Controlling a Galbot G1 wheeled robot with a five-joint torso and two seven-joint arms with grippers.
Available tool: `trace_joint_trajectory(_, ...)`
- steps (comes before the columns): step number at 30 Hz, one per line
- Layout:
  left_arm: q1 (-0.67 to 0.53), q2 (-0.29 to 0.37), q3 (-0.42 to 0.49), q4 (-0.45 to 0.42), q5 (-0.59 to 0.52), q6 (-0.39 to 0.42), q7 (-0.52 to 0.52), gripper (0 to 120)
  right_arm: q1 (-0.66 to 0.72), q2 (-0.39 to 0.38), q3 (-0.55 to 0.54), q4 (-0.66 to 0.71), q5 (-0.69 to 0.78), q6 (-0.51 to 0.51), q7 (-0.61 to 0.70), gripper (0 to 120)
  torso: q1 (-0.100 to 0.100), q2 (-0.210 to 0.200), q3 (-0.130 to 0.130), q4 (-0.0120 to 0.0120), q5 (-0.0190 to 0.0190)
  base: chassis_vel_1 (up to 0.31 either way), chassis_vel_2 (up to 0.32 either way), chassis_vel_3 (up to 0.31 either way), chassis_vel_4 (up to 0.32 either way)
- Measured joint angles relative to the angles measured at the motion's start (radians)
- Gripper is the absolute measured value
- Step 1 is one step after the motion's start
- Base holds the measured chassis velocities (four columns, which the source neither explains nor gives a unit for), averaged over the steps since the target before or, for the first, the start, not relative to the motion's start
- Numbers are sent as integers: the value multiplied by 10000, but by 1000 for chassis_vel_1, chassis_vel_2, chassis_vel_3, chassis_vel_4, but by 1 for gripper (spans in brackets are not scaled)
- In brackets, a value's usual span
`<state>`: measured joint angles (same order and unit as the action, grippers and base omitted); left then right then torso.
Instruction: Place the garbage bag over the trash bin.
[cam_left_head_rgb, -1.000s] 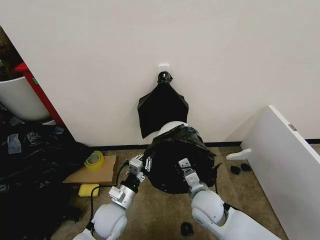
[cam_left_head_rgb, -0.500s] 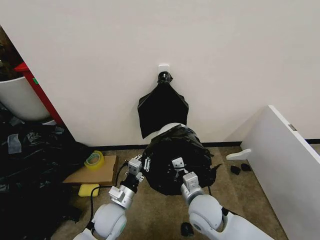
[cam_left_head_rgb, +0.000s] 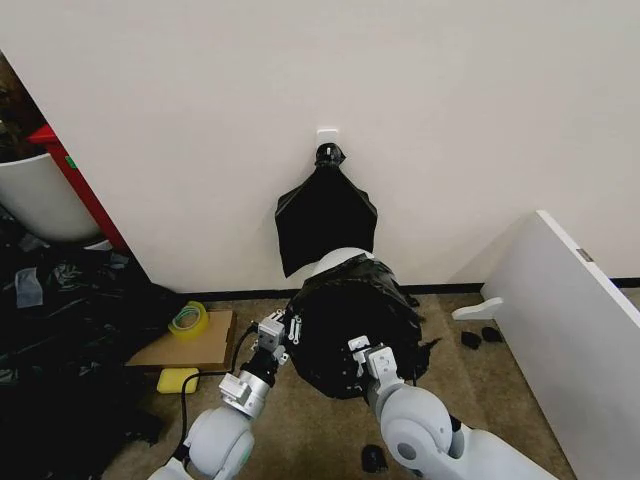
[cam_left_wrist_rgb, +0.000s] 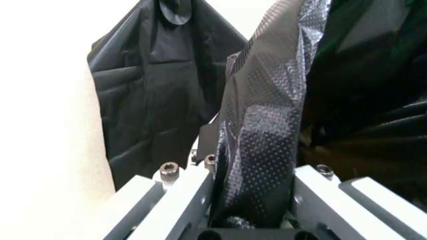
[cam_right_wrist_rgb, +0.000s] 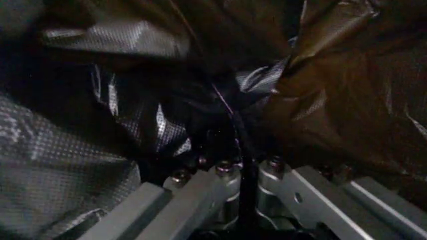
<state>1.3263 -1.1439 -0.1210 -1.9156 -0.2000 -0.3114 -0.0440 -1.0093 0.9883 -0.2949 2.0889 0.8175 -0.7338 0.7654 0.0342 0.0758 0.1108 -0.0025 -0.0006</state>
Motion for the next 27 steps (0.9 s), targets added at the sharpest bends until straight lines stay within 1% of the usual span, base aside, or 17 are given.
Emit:
trace_joint_trajectory(1,29,3,1,-44,14,0,1,0,1,-66,-41,-106,-492,-1,-112,0,0,0,0,0,0,0,0,0,0)
trace_joint_trajectory(2,29,3,1,-44,14,0,1,0,1,-66,-41,-106,-492,-1,-112,0,0,0,0,0,0,0,0,0,0)
trace_joint_trajectory(5,90,49,-11,-180,29,0,14,0,-23,-318,-138,-426,-1840,-3,-445,0,0,0,0,-1,-1,0,0,0,0)
trace_joint_trajectory(10,92,65,-29,-219,54,1,19,0,-105,-407,-174,-639,-2792,-2,-595,0,0,0,0,0,2,0,0,0,0)
trace_joint_trajectory(17,66,9,-21,-52,79,0,14,0,-174,-282,-137,-517,-2940,107,-628,0,0,0,0,0,0,0,0,0,0)
trace_joint_trajectory(19,22,-5,-58,58,-26,-1,-29,0,-282,-227,-175,-296,-2790,631,-802,0,0,0,0,-1,-4,0,0,0,0)
trace_joint_trajectory(20,22,-5,-58,58,-26,-1,-29,0,-282,-227,-175,-296,-2790,631,-802,0,0,0,0,-1,-4,0,0,0,0)
trace_joint_trajectory(21,-2,-6,-87,97,-128,15,-62,0,-351,-209,-214,-232,-2780,1051,-998,1,0,0,0,0,-2,0,0,0,0)
trace_joint_trajectory(22,-35,-9,-123,132,-289,79,-107,0,-448,-191,-259,-200,-2821,1721,-1344,5,0,0,0,0,0,0,0,0,0)
trace_joint_trajectory(24,-88,-23,-158,168,-631,285,-140,0,-635,-174,-292,-201,-3147,3330,-2197,13,0,0,0,2,0,0,0,0,0)
trace_joint_trajectory(25,-88,-23,-158,168,-631,285,-140,0,-635,-174,-292,-201,-3147,3330,-2197,13,0,0,0,2,0,0,0,0,0)
trace_joint_trajectory(27,-162,-40,-251,192,-1169,661,-249,0,-900,-171,-194,-364,-3845,5505,-3541,25,0,0,0,-2,-2,0,0,0,0)
